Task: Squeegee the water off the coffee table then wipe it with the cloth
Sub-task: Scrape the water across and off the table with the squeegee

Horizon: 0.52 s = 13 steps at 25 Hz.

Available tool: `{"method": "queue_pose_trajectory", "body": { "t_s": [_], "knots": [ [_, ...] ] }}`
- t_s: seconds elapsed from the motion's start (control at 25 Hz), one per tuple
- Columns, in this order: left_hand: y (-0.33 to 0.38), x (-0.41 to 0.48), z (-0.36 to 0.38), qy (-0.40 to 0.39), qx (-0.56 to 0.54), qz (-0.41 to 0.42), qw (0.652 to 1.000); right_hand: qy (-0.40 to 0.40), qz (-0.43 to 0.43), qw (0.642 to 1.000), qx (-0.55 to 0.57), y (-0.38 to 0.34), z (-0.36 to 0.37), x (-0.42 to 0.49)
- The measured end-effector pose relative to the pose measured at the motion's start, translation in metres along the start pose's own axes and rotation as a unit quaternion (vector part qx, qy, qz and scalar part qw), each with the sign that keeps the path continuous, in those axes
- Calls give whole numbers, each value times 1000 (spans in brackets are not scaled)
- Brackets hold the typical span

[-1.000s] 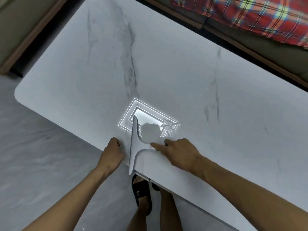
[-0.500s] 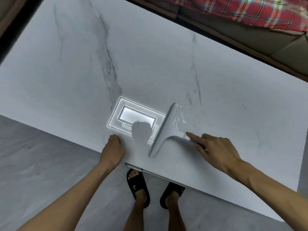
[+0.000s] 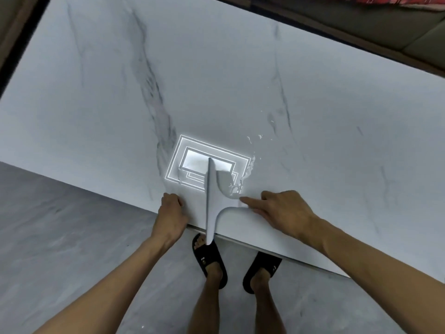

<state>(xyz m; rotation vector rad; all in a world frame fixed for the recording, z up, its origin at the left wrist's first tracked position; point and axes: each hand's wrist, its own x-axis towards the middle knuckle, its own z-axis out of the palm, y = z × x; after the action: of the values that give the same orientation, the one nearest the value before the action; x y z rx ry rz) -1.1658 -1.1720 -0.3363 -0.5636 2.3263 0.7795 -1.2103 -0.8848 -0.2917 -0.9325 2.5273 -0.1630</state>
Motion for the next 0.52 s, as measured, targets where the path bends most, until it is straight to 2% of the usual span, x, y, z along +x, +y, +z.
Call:
{"method": "queue_pose_trajectory", "body": {
  "t_s": [0.16, 0.32, 0.44, 0.52],
  "knots": [
    [11, 3, 9, -61, 58, -21, 996, 16, 67, 997, -29, 52, -9, -68],
    [12, 6, 6, -72, 76, -31, 994, -3, 134, 989, -62, 70, -19, -105],
    [12, 6, 4, -51, 50, -23, 997, -21, 115, 993, 3, 43, -17, -84],
    [8, 2, 0, -3, -7, -43, 999, -23, 54, 997, 52, 9, -10, -46]
  ]
}}
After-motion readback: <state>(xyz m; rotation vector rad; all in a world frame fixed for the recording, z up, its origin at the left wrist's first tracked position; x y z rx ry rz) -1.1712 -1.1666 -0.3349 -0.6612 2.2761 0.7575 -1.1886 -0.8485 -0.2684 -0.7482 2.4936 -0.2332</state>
